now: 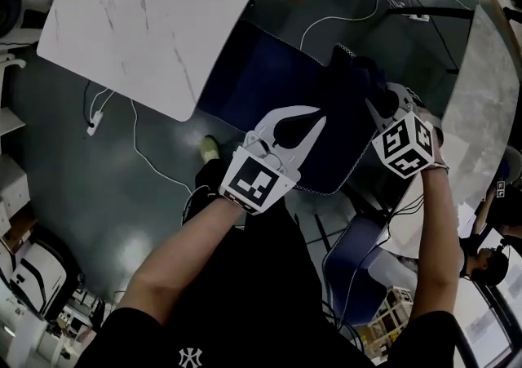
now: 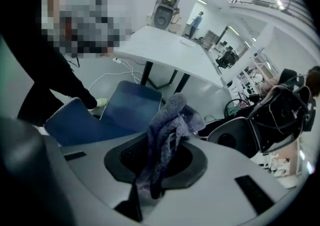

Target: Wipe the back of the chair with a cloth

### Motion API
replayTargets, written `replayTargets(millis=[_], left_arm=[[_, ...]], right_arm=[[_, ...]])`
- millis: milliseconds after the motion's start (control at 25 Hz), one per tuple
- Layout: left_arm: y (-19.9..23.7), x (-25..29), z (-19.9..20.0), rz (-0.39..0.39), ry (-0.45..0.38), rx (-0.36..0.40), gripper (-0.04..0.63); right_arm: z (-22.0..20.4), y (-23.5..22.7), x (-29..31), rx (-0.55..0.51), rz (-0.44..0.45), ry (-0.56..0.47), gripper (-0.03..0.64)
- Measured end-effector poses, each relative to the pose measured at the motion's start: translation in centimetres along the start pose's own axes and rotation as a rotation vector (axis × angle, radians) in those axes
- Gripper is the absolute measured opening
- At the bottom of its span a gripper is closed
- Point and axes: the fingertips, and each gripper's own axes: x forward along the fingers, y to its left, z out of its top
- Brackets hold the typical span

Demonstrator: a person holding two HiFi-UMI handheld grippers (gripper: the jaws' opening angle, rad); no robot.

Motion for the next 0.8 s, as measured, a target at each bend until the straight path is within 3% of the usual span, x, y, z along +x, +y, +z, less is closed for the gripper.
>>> replayTargets(millis=[200, 600, 800], left_arm=[[0.1, 1.0, -1.7, 0.011, 0.001, -0.034, 0.008], [0.6, 5.4, -3.5, 0.0, -0.008, -0.09, 0.008], [1.5, 5.5, -4.2, 0.011, 0.002, -0.109, 0.008]], right_arm=[[-0.7, 0.6, 2.6, -0.104, 0.018, 0.062, 0.084], [-1.5, 1.8, 4.3, -0.132, 0.055, 0.104, 0.084], [-2.2, 2.5, 6.0, -0.206, 0.112, 0.211, 0.084]])
